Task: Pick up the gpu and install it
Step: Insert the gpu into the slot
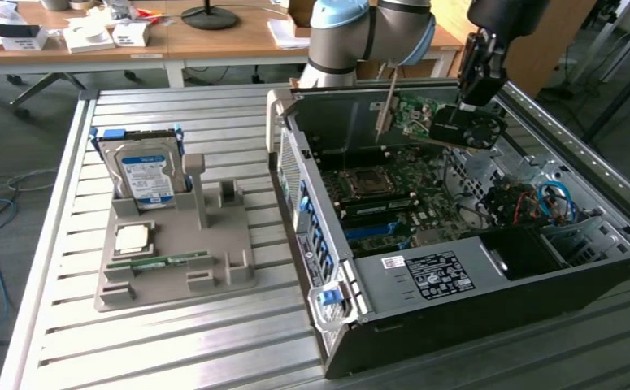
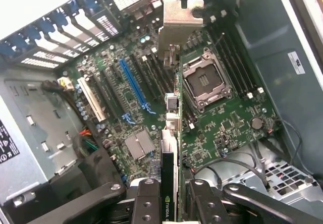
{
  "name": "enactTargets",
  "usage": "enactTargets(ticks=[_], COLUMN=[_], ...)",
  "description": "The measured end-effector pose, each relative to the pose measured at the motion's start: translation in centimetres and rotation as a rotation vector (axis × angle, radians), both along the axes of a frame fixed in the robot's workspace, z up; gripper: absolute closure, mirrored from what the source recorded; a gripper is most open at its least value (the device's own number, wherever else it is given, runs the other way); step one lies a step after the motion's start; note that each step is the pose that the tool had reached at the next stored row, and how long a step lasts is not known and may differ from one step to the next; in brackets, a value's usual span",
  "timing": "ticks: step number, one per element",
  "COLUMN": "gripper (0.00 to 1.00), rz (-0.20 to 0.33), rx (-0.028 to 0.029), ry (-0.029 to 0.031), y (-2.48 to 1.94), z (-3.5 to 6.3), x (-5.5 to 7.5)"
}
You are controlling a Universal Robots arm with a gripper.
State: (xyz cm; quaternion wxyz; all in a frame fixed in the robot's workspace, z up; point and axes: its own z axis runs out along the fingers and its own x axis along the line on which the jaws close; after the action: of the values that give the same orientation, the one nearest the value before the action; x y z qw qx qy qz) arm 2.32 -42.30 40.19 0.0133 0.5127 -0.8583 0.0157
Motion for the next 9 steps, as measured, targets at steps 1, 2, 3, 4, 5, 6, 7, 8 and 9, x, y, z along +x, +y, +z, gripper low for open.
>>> enactTargets(ticks=[1, 2, 3, 4, 5, 6, 7, 8, 9], gripper=[0.74, 0.74, 0.74, 0.74, 0.74, 0.74, 0.74, 0.74, 0.74], rz=[0.007, 0.015, 0.022, 0.03, 0.038, 0.047, 0.057, 0.066, 0.075], rx=[-0.0015, -0.0031, -0.0046, -0.0061, -0.0075, -0.0087, -0.0098, -0.0109, -0.012], ry=[0.0, 0.0, 0.0, -0.0001, 0.0, 0.0, -0.0001, -0.0001, -0.0001], y=[0.0, 0.01, 0.01, 0.01, 0.01, 0.01, 0.01, 0.02, 0.02], z=[0.0, 0.0, 0.0, 0.0, 0.0, 0.0, 0.0, -0.01, -0.01], x=[0.0, -0.01, -0.01, -0.01, -0.02, -0.02, -0.02, -0.02, -0.03])
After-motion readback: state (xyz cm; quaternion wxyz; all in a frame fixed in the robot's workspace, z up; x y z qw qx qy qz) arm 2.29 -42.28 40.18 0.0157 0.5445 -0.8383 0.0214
